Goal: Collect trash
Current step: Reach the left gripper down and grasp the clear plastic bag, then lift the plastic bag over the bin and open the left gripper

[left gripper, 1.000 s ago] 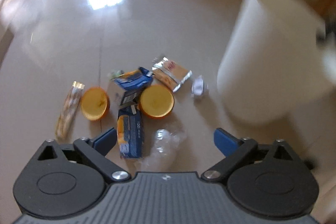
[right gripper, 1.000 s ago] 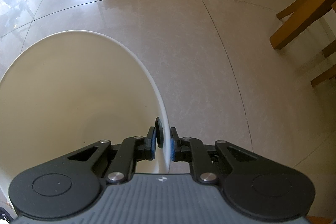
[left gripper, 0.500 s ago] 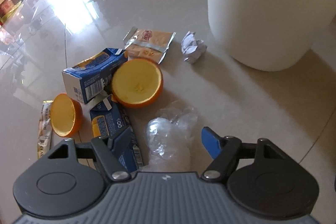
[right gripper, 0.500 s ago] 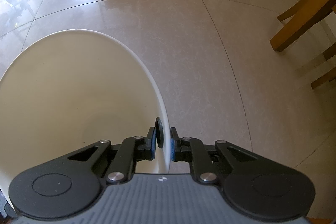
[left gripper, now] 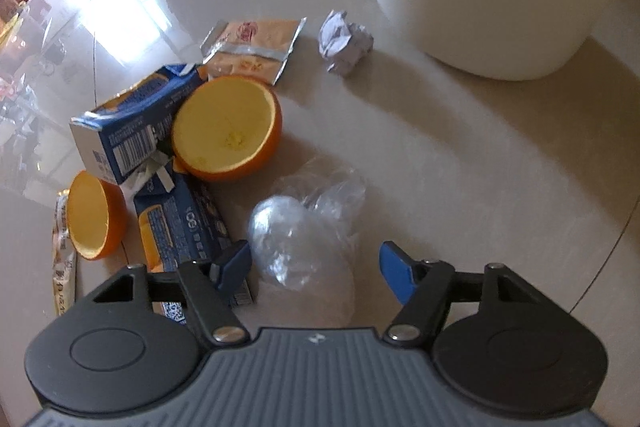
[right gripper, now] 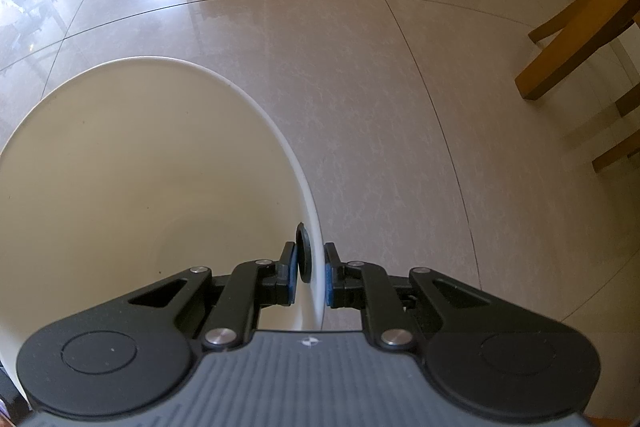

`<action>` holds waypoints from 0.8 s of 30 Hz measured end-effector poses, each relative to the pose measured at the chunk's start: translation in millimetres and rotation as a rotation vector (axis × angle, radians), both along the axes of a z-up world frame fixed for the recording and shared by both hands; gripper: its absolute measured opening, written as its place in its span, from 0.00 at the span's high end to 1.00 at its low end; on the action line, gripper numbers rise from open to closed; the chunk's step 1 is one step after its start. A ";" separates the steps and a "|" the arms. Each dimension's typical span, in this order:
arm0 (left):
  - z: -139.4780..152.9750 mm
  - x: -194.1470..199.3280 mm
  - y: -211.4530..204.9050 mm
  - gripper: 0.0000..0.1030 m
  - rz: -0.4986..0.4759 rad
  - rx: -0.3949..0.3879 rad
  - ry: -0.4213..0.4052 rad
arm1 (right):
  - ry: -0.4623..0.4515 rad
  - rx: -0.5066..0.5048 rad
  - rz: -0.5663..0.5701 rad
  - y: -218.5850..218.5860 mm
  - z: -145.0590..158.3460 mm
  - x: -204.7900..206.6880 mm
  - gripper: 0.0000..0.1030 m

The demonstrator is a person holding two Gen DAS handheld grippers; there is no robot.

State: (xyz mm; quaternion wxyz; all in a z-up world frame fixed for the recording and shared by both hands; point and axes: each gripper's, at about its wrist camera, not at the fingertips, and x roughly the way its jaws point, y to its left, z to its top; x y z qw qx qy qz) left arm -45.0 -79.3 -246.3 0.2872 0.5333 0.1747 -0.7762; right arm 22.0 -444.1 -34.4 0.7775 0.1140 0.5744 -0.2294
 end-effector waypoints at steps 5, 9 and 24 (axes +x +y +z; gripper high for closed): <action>-3.0 -1.0 -5.1 0.52 -0.033 0.029 -0.010 | 0.000 0.000 -0.003 0.9 0.4 0.0 0.85; 10.4 0.6 -14.0 0.56 -0.068 0.078 0.010 | 0.000 0.001 -0.001 1.2 0.5 1.2 0.85; 195.2 2.6 -51.2 0.56 -0.313 0.088 0.075 | 0.000 0.037 -0.023 -3.8 3.4 1.4 0.87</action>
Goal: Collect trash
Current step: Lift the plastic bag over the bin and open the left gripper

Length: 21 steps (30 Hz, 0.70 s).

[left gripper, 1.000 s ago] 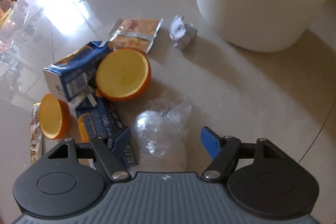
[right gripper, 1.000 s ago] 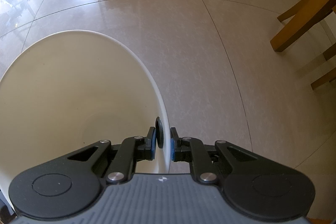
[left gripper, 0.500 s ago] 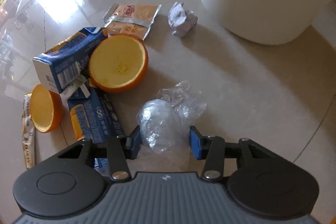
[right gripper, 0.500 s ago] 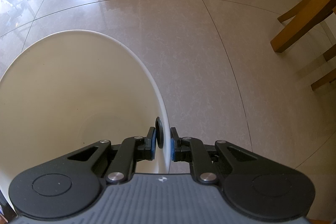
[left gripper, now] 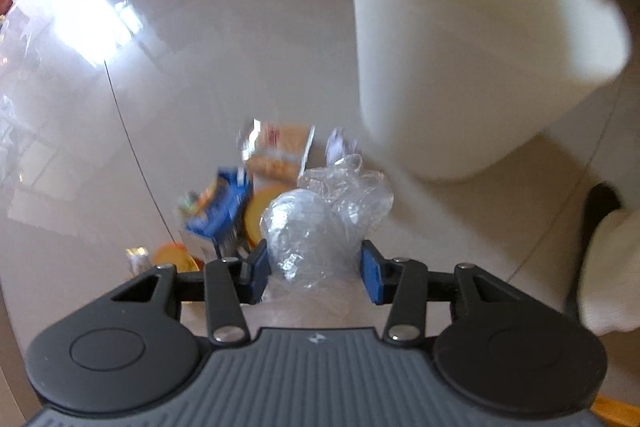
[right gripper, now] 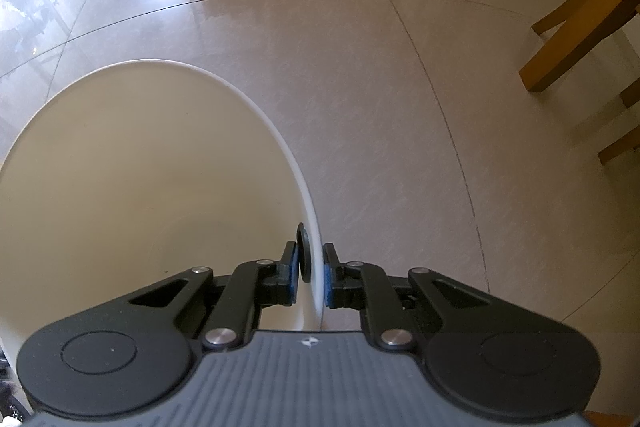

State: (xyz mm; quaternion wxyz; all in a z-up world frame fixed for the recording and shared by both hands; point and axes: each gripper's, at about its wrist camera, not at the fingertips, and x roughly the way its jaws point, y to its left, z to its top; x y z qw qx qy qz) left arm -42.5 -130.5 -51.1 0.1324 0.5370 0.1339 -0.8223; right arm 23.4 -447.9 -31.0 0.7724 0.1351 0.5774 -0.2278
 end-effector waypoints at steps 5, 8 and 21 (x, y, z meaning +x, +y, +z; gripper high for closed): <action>78.5 -10.4 -5.0 0.56 -0.032 0.001 0.114 | 0.008 0.010 0.003 0.8 1.0 0.0 0.87; 110.6 -23.2 -3.6 0.56 -0.019 0.019 0.189 | -0.001 0.009 0.003 0.4 4.1 -1.8 0.89; 139.8 -79.6 7.6 0.56 -0.030 0.200 0.324 | 0.005 -0.011 0.019 11.9 8.1 -3.8 0.89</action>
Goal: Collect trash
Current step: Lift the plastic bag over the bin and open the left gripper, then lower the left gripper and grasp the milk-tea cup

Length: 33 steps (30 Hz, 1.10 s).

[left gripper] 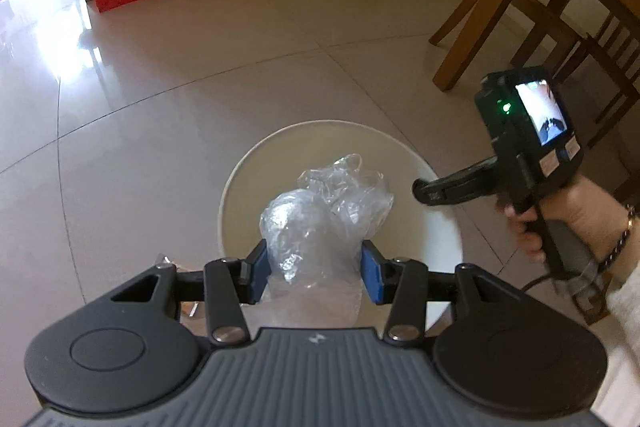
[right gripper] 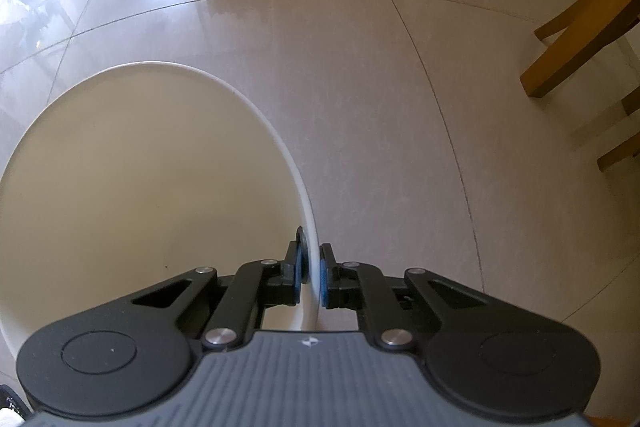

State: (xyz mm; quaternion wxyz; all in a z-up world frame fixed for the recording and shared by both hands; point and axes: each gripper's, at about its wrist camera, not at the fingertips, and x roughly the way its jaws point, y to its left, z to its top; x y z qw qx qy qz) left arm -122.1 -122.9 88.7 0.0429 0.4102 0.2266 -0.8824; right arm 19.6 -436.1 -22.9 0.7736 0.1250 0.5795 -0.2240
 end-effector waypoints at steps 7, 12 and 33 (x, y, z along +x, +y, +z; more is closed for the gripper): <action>-2.0 -7.2 -3.4 0.12 0.060 -0.001 0.039 | 0.001 -0.003 -0.002 4.0 3.7 3.2 0.89; 0.6 14.9 -25.1 0.06 0.094 0.007 0.071 | -0.001 0.000 -0.002 1.9 3.8 1.5 0.89; -210.8 149.7 -117.1 0.07 0.524 0.212 -0.400 | 0.005 -0.013 -0.007 4.4 6.7 6.0 0.89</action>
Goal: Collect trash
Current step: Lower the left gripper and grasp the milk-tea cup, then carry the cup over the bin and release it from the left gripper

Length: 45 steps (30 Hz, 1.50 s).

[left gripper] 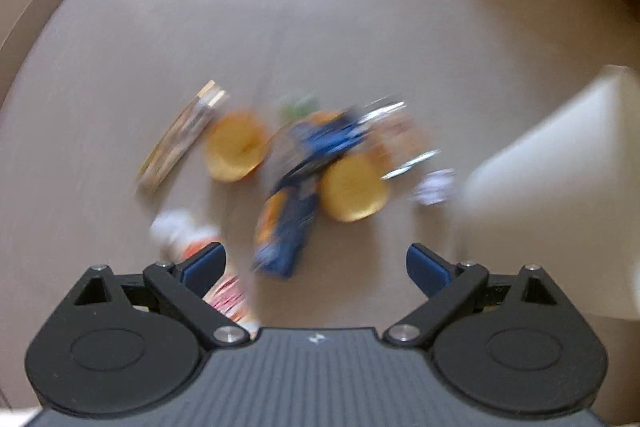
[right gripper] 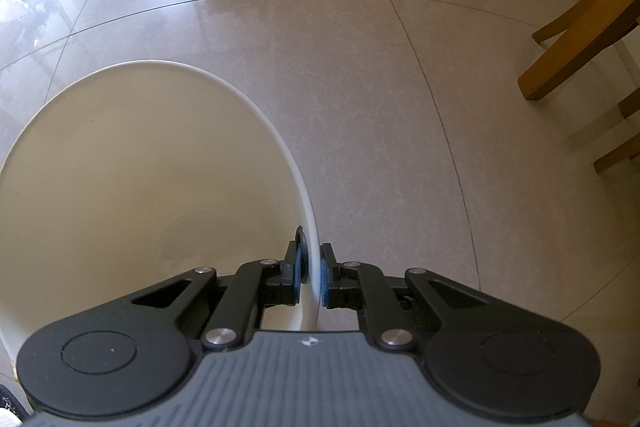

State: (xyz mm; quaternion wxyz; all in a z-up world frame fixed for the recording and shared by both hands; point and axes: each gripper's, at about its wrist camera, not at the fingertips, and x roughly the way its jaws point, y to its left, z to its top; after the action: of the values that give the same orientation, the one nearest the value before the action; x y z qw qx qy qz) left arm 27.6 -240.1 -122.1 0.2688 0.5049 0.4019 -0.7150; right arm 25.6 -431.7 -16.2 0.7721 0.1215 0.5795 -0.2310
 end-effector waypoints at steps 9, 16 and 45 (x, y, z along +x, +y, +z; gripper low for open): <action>-109.1 39.8 -5.8 0.10 0.111 0.132 -0.142 | -0.001 -0.005 0.001 1.3 -0.6 -0.2 0.89; -133.4 43.3 -2.0 0.10 0.135 0.131 -0.131 | -0.007 -0.007 0.000 4.8 -1.3 -1.1 0.89; -106.3 23.1 -3.1 0.30 0.040 0.098 -0.086 | -0.003 -0.014 -0.005 7.5 0.5 2.8 0.89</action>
State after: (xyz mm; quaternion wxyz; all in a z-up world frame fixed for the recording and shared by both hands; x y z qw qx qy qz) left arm 50.8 -243.2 -228.3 0.2750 0.5396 0.4347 -0.6666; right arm 28.4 -424.2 -15.7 0.7732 0.1181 0.5763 -0.2370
